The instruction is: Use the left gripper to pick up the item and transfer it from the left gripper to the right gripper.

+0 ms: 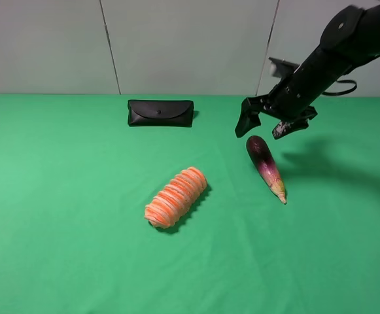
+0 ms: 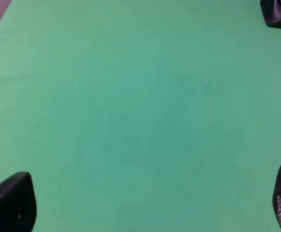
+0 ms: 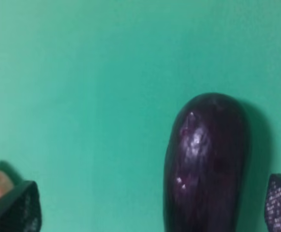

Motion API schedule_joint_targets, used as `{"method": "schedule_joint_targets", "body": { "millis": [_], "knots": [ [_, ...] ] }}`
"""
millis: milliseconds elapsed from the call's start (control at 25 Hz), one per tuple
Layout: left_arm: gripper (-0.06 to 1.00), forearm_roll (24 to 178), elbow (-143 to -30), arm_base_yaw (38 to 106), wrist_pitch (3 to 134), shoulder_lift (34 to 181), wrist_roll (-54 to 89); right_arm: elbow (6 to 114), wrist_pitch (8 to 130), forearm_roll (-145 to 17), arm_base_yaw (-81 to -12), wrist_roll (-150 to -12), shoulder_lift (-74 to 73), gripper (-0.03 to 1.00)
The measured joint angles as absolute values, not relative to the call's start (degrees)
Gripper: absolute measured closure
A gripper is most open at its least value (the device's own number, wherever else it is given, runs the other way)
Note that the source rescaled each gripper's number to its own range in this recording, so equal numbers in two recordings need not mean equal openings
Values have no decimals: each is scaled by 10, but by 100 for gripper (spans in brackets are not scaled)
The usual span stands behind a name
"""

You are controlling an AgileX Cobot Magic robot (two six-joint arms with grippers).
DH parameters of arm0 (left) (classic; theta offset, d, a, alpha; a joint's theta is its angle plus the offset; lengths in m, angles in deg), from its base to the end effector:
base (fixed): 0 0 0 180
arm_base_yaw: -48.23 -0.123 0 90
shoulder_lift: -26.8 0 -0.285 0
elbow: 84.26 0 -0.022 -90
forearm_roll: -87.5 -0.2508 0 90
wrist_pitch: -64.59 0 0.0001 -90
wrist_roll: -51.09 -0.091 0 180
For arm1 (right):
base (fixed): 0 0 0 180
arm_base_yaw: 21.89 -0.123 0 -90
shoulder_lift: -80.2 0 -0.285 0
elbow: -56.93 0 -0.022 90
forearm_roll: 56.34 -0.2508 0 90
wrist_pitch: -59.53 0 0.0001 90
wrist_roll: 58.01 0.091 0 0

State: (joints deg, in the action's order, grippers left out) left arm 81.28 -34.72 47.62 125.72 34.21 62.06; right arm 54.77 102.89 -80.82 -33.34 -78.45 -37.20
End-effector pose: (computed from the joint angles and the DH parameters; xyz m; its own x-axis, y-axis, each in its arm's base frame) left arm -0.0045 0.0086 0.2724 -0.4509 -0.1426 -0.8811 -0.1584 0.9843 -0.0783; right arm 0.3767 0.1027 0.1893 -0.9112 -0.2208 -0.3478 -0.3186 0.9129 0.2550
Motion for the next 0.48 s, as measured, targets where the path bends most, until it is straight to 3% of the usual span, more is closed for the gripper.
{"method": "schedule_joint_targets", "body": {
  "millis": [480],
  "knots": [
    [-3,813,-347,476,1257,342,621,548,1128,-749,-333,-728,-227,-3]
  ]
}}
